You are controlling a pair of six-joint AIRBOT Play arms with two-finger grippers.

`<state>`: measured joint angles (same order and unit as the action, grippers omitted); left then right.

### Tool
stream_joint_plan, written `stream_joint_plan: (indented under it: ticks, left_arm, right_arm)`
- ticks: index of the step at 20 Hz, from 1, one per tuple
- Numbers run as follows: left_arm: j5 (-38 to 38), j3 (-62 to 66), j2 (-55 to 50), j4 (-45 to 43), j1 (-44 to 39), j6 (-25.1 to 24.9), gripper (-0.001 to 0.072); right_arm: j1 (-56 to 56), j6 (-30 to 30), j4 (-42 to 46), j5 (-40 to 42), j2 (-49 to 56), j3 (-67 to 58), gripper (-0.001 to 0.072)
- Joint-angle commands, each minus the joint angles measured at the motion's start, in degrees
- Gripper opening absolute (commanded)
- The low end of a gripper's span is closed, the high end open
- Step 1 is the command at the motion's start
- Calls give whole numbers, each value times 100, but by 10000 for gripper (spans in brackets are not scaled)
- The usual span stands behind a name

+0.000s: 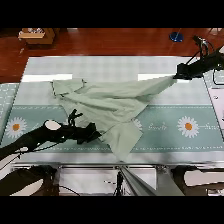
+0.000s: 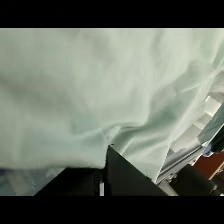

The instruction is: Fold the shirts.

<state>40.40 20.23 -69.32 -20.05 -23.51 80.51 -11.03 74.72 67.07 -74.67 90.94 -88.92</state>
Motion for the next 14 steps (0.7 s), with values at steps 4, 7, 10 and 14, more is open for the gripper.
stream_joint_plan:
  ticks: [4,7,10,14]
  left_arm:
    - [859,1097,1246,83,155,-546,27]
    - [876,2057,2763,81,909,-424,27]
    - [898,3128,3853,76,2133,-323,27]
    - [1373,4614,4304,37,3770,-334,27]
  right_arm:
    - [0,-4,-9,85,-516,-4,25]
    - [2,-4,-13,310,-1318,-4,25]
    - [2,0,-13,459,-2354,-4,25]
    - [2,142,-4,994,-3764,-59,24]
